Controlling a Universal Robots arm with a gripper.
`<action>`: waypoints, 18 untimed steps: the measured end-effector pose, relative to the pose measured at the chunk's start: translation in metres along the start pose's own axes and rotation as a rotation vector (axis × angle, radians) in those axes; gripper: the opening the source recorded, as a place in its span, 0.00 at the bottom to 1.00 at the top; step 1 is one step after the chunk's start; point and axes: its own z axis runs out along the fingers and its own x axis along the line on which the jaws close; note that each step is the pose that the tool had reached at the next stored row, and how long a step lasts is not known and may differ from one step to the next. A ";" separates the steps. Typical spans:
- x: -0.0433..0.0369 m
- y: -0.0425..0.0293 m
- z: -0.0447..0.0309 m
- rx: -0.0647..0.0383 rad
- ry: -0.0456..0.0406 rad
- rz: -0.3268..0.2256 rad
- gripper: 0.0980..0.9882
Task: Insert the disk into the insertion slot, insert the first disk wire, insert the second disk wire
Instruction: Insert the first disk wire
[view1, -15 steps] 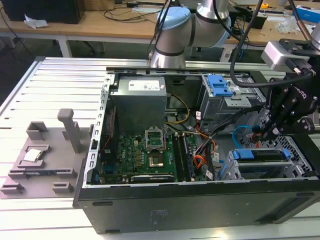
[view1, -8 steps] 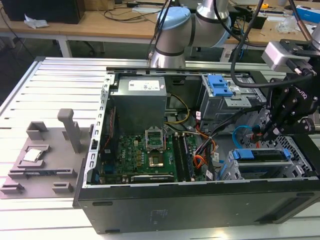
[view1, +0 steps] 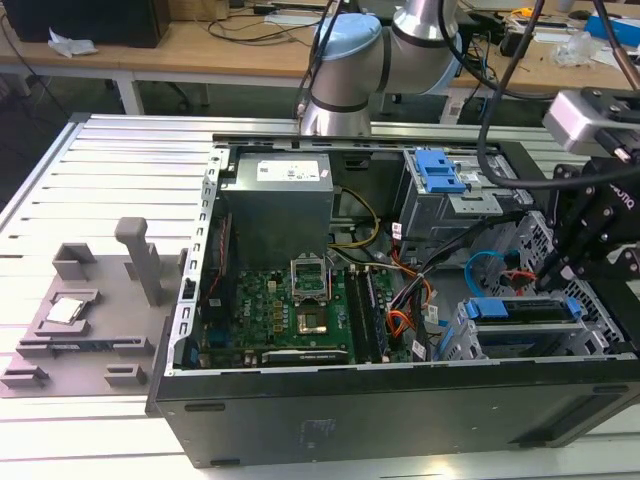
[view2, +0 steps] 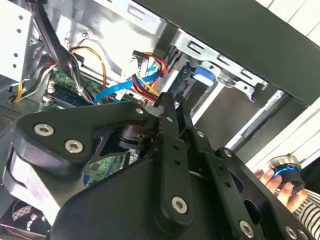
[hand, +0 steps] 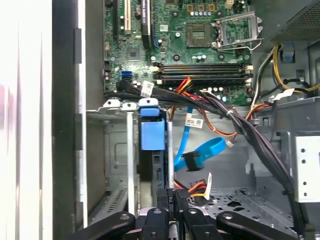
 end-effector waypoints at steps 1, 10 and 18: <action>0.0017 0.0000 0.0000 0.000 0.0001 0.000 0.09; 0.0187 -0.0003 0.0015 0.000 -0.0004 0.000 0.09; 0.0187 -0.0010 0.0114 0.000 -0.0004 0.000 0.09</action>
